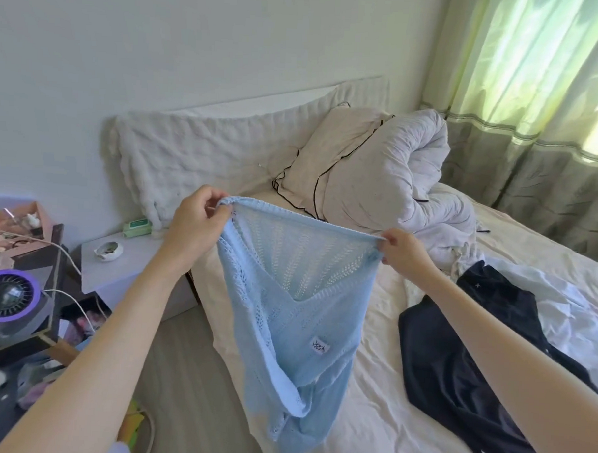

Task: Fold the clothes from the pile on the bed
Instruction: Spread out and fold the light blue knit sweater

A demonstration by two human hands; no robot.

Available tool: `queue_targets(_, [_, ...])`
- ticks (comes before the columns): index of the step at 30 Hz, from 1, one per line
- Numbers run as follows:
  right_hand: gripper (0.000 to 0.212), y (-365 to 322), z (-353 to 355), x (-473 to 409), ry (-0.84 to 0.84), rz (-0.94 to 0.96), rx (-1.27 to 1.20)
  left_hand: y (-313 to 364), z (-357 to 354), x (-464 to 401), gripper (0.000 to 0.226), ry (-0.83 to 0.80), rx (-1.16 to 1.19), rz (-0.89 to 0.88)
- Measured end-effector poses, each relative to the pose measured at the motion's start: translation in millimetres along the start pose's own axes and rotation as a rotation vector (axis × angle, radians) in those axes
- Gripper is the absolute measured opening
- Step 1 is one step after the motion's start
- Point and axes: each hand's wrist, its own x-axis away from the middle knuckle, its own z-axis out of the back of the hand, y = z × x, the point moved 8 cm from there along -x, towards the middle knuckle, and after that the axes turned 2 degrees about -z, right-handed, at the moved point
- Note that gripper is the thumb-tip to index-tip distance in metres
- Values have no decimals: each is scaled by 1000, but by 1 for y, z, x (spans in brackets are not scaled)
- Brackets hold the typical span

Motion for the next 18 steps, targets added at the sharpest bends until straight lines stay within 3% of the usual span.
queue_targets(3, [11,-5,11,-2,-68,-134,-405,-8,6,-3,10,-18,-4,17])
queue_targets(5, [14,-18,24,-6,-57,-131,-480,-11,14,-9,12,14,-6,38])
queue_targets(10, [34,-87,78,-20,94,187,-270,2,38,-41,11,108,-70,-5])
queue_targets(13, [21,-118,101,-15,219,359,-97,18,52,-56,14,213,-283,-122])
queue_targets(15, [9,-125,95,-12,213,399,21,23,55,-59,16,273,-462,-171])
queue_targets(17, [9,-122,80,-12,136,392,116,15,53,-62,17,296,-401,-127])
queue_targets(18, [11,-117,73,-11,84,382,147,5,53,-64,19,288,-247,-36])
